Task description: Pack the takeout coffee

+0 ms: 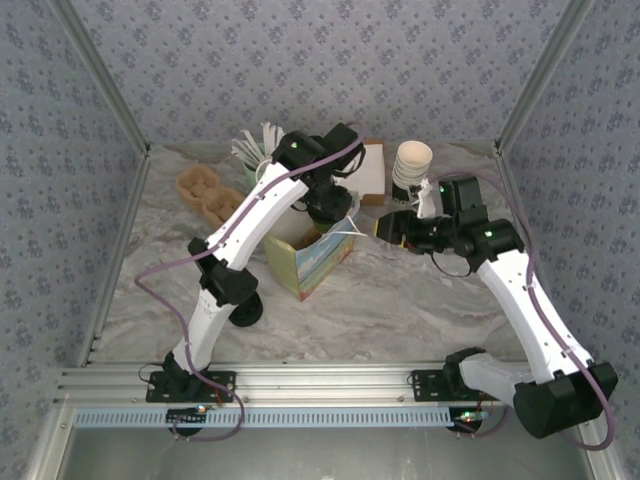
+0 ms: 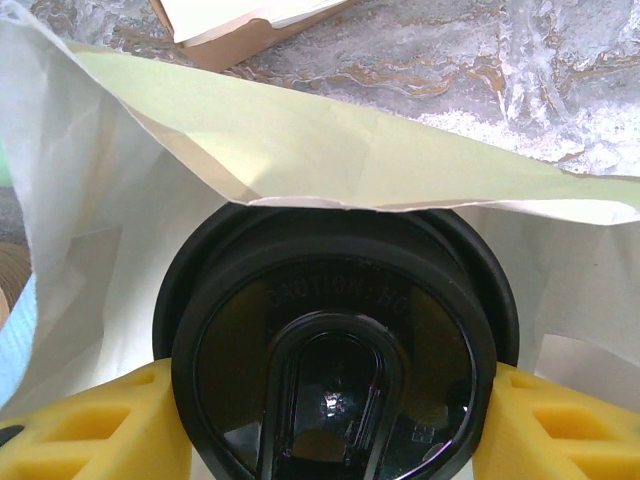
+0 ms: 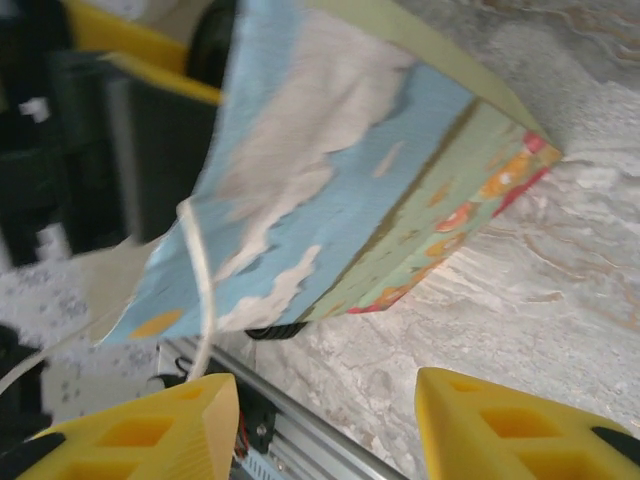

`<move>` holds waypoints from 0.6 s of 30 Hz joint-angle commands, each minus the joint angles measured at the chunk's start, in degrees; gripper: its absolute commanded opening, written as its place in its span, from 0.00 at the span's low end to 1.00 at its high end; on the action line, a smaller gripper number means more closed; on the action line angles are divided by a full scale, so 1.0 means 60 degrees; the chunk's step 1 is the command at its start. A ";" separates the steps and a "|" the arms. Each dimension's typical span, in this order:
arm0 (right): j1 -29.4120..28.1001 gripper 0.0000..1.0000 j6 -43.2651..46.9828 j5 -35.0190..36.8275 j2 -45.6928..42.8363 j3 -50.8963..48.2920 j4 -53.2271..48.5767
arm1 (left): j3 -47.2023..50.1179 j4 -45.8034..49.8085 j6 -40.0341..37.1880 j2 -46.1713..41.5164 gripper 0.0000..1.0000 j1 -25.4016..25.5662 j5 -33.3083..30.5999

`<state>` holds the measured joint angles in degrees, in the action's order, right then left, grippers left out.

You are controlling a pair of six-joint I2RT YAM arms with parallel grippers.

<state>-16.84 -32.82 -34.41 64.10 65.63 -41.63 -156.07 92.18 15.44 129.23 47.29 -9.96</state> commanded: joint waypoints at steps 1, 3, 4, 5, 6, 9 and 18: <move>-0.0091 0.55 -0.0848 0.0716 0.0323 0.0158 0.0970 | -0.0076 0.1010 -0.0186 0.0326 0.36 -0.0062 0.0214; -0.0106 0.56 -0.0691 0.0802 0.0593 0.0363 0.0966 | -0.0077 0.1013 -0.0157 0.0440 0.36 -0.0102 0.0272; -0.0099 0.57 -0.0644 0.0838 0.0698 0.0362 0.0996 | -0.0077 0.0986 -0.0146 0.0469 0.36 -0.0107 0.0306; -0.0108 0.57 -0.0627 0.0864 0.0785 0.0720 0.1065 | -0.0077 0.0962 -0.0157 0.0486 0.36 -0.0113 0.0325; -0.0108 0.58 -0.0613 0.0863 0.0876 0.0757 0.1147 | -0.0090 0.0957 -0.0149 0.0528 0.36 -0.0130 0.0336; -0.0099 0.59 -0.0622 0.0913 0.1103 0.0903 0.1154 | -0.0090 0.0941 -0.0138 0.0555 0.36 -0.0171 0.0302; 0.0030 0.62 0.0178 0.1093 0.1591 0.1150 0.1703 | -0.0316 0.0866 -0.0142 0.0750 0.36 -0.0343 0.0365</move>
<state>-16.99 -33.78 -28.99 72.60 70.15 -32.93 -156.09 92.18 15.44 132.86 45.60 -8.32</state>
